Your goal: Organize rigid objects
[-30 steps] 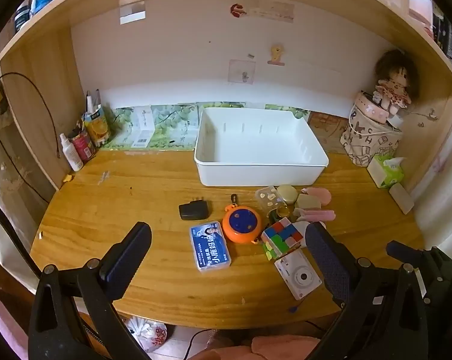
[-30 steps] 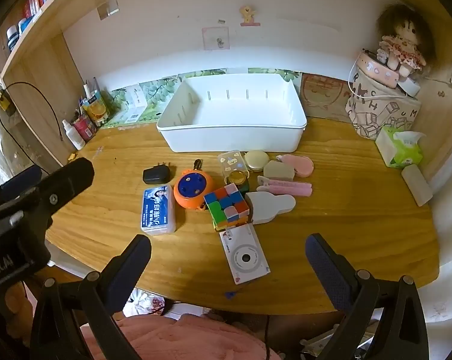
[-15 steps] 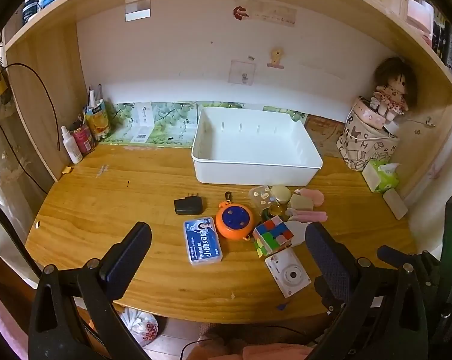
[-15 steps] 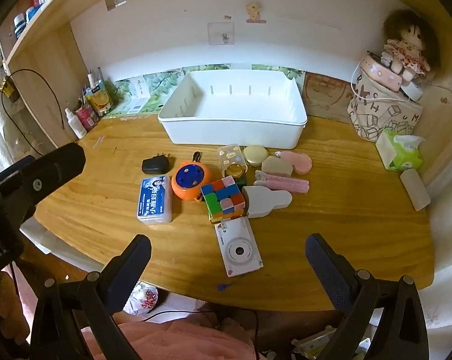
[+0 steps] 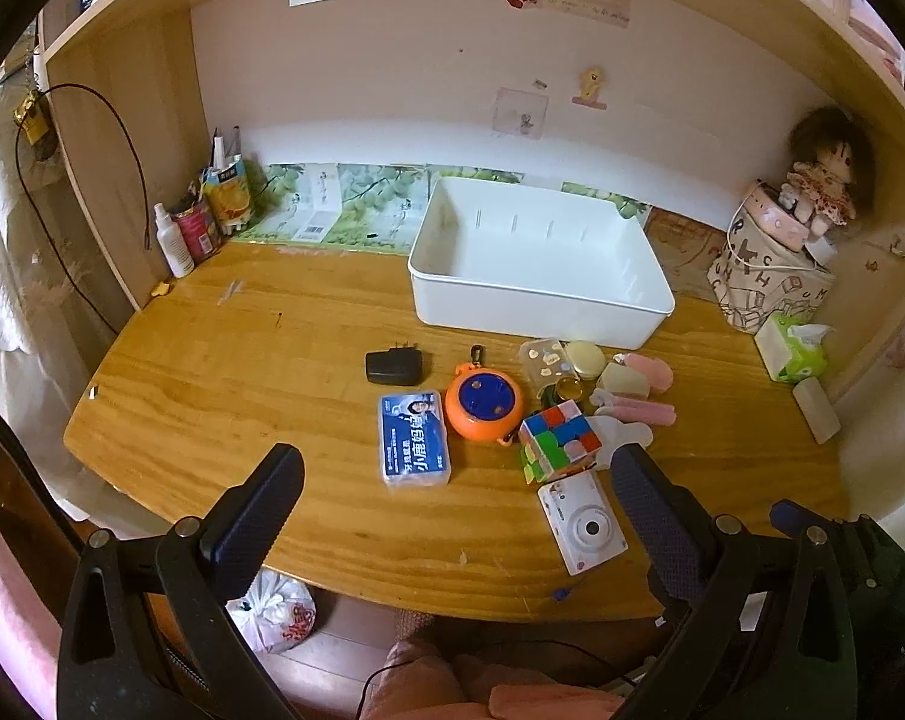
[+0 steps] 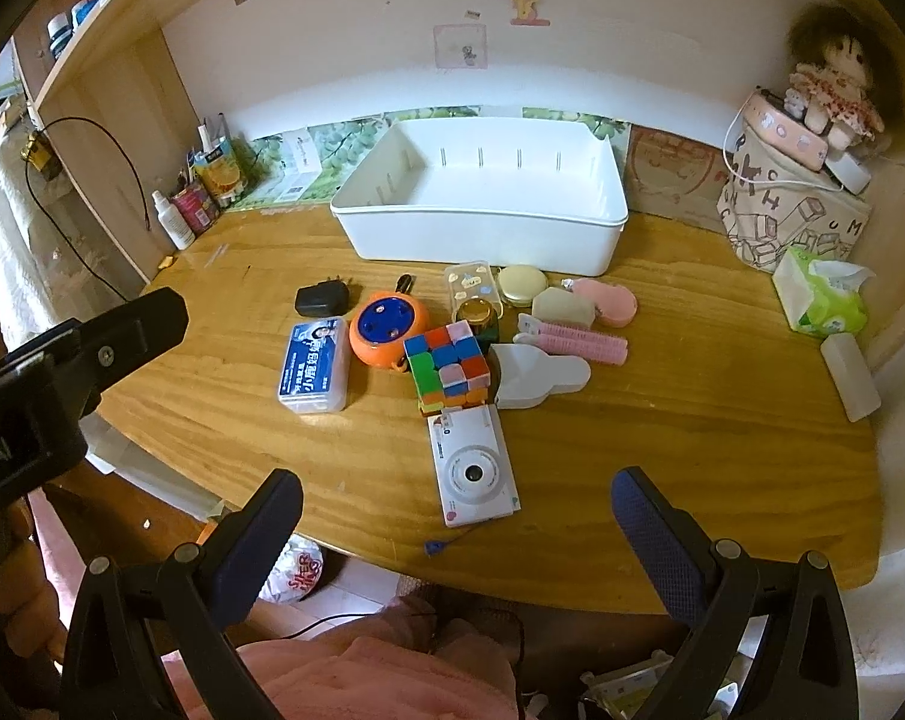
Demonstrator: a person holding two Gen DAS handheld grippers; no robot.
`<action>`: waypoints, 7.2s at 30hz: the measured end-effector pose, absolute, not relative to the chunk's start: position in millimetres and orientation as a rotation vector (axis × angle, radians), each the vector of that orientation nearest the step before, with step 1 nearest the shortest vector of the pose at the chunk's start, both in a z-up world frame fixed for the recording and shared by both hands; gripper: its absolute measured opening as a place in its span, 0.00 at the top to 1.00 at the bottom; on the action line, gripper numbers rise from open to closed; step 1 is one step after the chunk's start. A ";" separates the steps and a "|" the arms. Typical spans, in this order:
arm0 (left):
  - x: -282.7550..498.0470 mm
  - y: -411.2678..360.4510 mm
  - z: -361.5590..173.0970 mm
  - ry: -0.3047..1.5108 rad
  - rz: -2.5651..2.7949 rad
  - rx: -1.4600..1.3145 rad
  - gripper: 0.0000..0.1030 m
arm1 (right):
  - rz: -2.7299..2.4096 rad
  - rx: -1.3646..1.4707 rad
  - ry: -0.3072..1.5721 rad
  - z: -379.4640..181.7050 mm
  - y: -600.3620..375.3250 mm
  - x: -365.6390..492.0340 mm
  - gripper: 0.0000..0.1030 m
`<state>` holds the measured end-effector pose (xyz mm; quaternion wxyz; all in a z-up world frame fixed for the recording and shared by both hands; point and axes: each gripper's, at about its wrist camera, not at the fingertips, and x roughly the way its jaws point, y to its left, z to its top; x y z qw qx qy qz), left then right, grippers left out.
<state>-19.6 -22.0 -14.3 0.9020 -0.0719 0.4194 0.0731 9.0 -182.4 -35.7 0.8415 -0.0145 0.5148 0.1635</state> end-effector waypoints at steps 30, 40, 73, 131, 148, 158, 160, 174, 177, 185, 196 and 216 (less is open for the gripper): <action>-16.1 -12.9 -36.9 0.899 0.109 -0.217 0.04 | 0.456 -0.003 1.264 -71.1 -168.1 29.3 0.00; 34.8 15.7 -66.4 1.050 0.059 -0.301 0.04 | 0.411 -0.016 1.411 -98.3 -143.0 64.8 0.00; 150.5 50.7 -205.4 1.701 0.059 -0.456 0.23 | 0.119 0.047 1.852 -187.4 -150.9 127.7 0.16; 76.9 64.1 -132.4 1.513 0.123 -0.545 0.35 | 0.250 0.108 1.595 -149.6 -203.4 119.1 0.41; 119.6 47.1 -61.8 1.263 0.091 -0.408 0.35 | 0.288 0.122 1.341 -65.9 -212.8 165.4 0.41; 155.6 40.1 -18.4 1.107 0.039 -0.329 0.35 | 0.313 0.111 1.234 -33.8 -201.5 208.3 0.41; 163.2 36.8 -14.1 1.083 0.026 -0.317 0.35 | 0.316 0.117 1.222 -31.8 -199.1 216.3 0.41; 205.4 14.6 -16.0 0.870 -0.114 -0.237 0.35 | 0.277 0.127 1.132 -45.6 -188.1 274.9 0.41; 211.4 11.7 -25.7 0.832 -0.129 -0.212 0.35 | 0.262 0.122 1.089 -50.9 -186.5 287.0 0.41; 242.8 15.4 -48.3 0.759 -0.210 -0.222 0.34 | 0.241 0.090 0.989 -72.3 -179.4 317.2 0.41; 281.7 5.3 -80.7 0.747 -0.214 -0.198 0.34 | 0.262 0.103 1.027 -118.4 -176.4 349.3 0.44; 289.7 8.7 -83.5 0.779 -0.171 -0.194 0.22 | 0.272 0.099 0.988 -111.3 -176.4 348.7 0.52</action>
